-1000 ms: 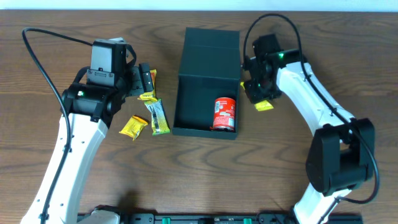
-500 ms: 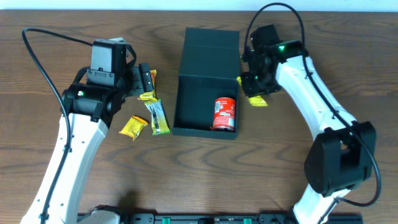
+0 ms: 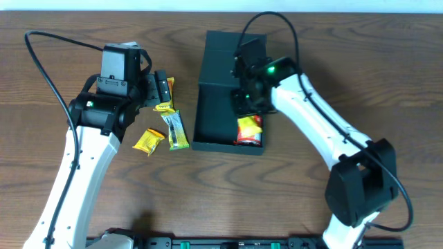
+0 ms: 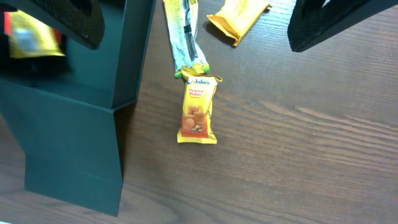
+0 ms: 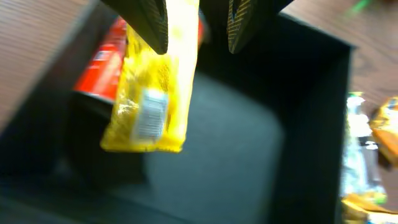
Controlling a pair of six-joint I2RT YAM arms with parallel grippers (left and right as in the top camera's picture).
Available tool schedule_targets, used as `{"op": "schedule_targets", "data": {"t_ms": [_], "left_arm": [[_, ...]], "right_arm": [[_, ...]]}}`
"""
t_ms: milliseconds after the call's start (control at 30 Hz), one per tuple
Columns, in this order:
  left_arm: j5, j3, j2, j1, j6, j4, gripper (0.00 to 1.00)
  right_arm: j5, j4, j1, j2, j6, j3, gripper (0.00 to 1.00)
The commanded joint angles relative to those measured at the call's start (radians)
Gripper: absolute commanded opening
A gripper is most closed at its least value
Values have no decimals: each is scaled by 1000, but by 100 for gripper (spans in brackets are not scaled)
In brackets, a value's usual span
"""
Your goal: Pack container
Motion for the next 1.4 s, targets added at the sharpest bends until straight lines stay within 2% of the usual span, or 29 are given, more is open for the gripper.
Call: {"op": "schedule_targets", "data": {"t_ms": [0,200,267,333,500,600,767,833,933,1133,1367], "left_arm": [[-24,13,-6,-1,29,-12,95],[-24,13,-6,-1,43,-51,95],[-24,13,-6,-1,51,-57,95],[-24,13,-6,-1,69,-57,95],[-57,13,0,-1,106,-43,96],[-84,10,20,-1,121,-21,95],[-83,3,117,-1,263,87,95],[-83,3,173,-1,315,135,96],[-56,3,253,-1,317,174,95],[-55,3,389,-1,176,201,95],[17,3,510,-2,79,289,95]], "right_arm": [[-10,19,42,-2,119,24,32],[84,36,74,-4,134,31,32],[95,19,65,-8,121,52,25],[100,-16,53,-13,103,97,23],[188,-147,24,-32,74,273,40],[313,-236,12,-49,74,380,59],[391,-383,-3,-76,74,513,72],[374,-451,-8,-89,74,559,72],[373,-522,-8,-115,74,581,71],[372,-631,-8,-152,78,581,78],[368,-667,-8,-153,77,581,90]]}}
